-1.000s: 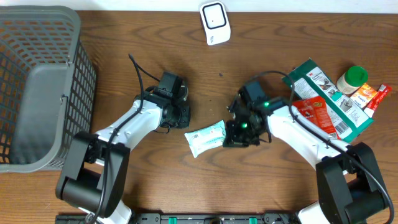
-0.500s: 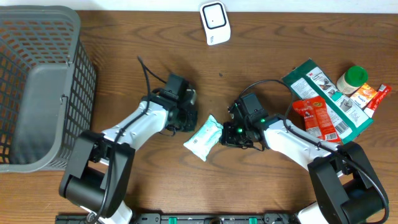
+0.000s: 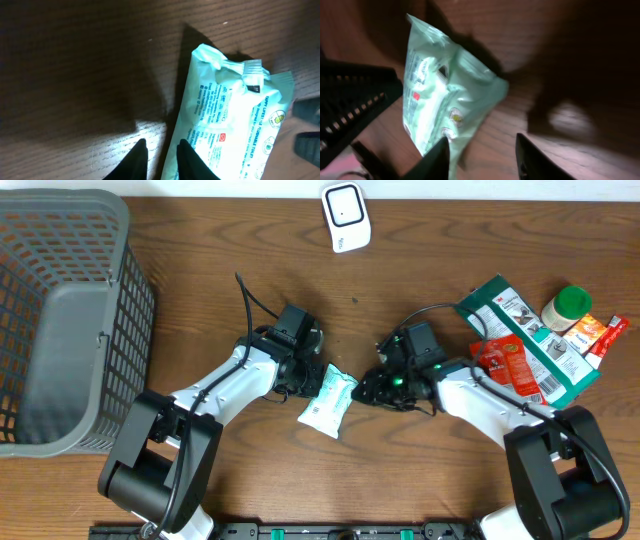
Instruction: Scan the item barcode
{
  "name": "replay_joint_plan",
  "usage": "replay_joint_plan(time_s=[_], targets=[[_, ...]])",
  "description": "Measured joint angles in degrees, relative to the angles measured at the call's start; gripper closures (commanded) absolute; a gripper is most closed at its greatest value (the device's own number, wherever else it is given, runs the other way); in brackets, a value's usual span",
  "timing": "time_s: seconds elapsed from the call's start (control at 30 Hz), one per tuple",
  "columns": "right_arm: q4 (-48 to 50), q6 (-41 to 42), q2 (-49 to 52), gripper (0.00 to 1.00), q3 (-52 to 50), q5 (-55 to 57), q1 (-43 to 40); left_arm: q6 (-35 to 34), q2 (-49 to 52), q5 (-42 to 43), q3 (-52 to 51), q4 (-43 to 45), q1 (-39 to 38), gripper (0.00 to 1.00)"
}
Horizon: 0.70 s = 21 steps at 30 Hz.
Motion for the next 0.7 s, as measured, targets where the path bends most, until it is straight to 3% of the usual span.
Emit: replay_joint_plan(time_s=[0.33,0.7], targets=[[-0.7,1.2,0.0,0.53,0.0,1.6,2.4,0.0,0.0,-0.2,-1.3,0.7,-1.3,0.71],[2.8,5.1,0.0,0.65,0.0,9.1,8.5,0.0,0.0,1.2,-1.3,0.7,-1.5,0.71]])
